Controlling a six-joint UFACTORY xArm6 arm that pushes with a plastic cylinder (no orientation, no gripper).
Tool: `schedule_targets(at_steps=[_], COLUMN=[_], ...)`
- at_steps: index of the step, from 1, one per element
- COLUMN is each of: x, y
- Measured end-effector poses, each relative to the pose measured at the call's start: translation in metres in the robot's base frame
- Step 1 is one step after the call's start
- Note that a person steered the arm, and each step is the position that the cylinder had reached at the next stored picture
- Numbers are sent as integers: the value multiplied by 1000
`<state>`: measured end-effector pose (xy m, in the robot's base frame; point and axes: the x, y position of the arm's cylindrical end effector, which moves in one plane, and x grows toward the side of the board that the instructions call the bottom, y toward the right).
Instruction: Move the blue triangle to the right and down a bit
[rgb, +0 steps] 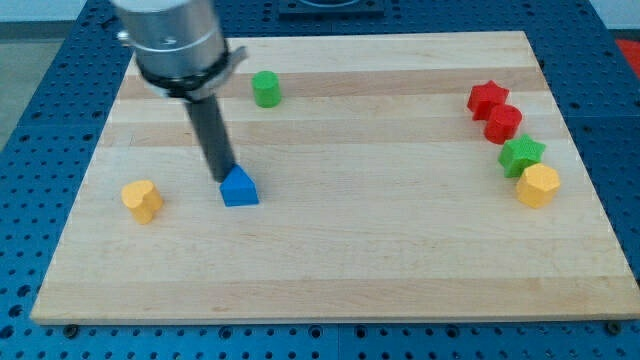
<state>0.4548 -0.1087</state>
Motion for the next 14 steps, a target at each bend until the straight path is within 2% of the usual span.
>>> schedule_targets(at_steps=[1,2,3,4,7,8,11,12,14], x=[3,-15,-50,-50,29,37,37,37,34], y=[56,57,29,-2,-21,8,172,180,129])
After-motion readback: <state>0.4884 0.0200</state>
